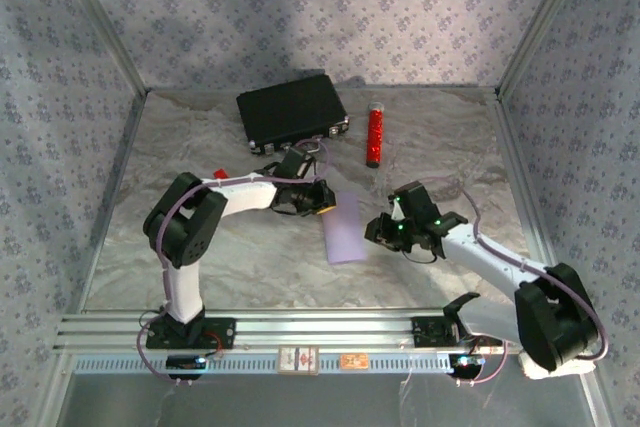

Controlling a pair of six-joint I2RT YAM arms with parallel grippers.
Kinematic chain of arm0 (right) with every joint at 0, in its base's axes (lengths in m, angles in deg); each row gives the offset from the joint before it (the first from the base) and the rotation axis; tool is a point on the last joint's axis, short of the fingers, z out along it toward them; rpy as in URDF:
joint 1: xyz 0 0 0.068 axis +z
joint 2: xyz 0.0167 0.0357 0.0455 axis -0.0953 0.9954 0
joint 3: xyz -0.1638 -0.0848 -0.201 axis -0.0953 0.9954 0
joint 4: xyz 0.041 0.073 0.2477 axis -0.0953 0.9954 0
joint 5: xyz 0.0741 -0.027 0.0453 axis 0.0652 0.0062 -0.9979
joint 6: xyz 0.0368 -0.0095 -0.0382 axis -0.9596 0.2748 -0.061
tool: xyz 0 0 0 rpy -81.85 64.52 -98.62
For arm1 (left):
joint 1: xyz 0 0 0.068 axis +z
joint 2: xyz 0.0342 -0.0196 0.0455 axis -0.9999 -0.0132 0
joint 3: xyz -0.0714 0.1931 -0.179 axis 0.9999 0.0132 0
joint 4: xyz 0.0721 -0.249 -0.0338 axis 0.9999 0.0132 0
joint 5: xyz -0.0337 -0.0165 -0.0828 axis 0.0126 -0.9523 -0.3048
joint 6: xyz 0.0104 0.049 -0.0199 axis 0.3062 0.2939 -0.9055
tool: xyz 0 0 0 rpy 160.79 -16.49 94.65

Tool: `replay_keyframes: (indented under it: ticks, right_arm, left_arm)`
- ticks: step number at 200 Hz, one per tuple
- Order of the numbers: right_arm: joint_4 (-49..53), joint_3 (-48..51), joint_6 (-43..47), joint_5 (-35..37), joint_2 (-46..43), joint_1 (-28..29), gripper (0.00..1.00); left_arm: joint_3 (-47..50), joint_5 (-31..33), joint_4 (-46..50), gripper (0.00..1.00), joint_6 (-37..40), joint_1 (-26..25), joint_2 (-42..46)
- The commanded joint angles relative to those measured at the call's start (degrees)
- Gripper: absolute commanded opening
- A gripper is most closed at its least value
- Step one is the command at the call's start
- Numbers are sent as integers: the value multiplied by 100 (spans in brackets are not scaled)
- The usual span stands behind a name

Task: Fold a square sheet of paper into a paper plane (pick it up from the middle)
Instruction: Fold the triangle a second time at the center of the table.

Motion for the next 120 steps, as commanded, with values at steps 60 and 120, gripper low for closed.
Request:
replay_keyframes:
  ticks: [60,120]
  right_arm:
    - [-54,-26,146,-508,557,-29,33]
    - [-174,47,96,-871,665,-92,44]
  left_arm:
    - [-58,-251,-106,13,144,125,-657]
    - [454,-272,-533,13,-14,111,-635]
